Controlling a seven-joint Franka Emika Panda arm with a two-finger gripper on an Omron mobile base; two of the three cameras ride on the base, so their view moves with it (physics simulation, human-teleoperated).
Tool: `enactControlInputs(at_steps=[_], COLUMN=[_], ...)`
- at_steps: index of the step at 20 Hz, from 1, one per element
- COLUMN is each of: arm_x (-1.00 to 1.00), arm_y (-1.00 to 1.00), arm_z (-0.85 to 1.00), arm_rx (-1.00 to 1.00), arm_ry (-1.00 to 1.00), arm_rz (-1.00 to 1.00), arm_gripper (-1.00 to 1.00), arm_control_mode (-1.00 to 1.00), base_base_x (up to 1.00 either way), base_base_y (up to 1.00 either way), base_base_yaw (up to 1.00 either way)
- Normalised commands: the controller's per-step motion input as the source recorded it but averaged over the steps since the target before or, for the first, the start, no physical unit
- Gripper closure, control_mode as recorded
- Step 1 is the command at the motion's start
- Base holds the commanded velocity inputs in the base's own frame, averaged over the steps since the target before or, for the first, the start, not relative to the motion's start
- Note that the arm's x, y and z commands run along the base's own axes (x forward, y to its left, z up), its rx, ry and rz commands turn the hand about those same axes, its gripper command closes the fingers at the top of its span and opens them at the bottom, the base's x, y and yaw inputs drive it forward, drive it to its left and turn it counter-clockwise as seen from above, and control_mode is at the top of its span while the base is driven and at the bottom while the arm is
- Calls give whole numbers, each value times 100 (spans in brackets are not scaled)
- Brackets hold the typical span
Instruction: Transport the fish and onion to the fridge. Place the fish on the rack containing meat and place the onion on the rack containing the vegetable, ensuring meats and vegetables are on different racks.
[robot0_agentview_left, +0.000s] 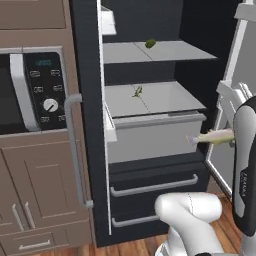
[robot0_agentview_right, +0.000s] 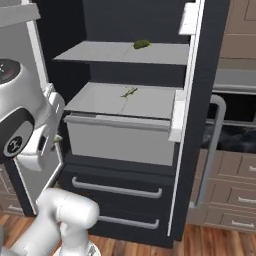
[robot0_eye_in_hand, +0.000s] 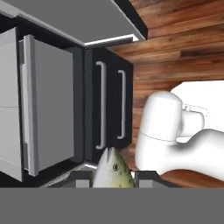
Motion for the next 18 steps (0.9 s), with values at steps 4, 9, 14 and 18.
enactControlInputs(at_steps=[4, 9, 14, 18], arm_x=[0, 0, 0, 0], arm_y=[0, 0, 0, 0], arm_z=[0, 0, 0, 0], arm_rx=[0, 0, 0, 0], arm_ry=[0, 0, 0, 0], arm_rz=[0, 0, 0, 0], arm_gripper=[100, 100, 100, 100], arm_control_mode=[100, 100, 100, 100], base_base_x=[96, 98, 100, 100], base_base_y=[-26, -34, -6, 0], base_base_yaw=[0, 1, 0, 0])
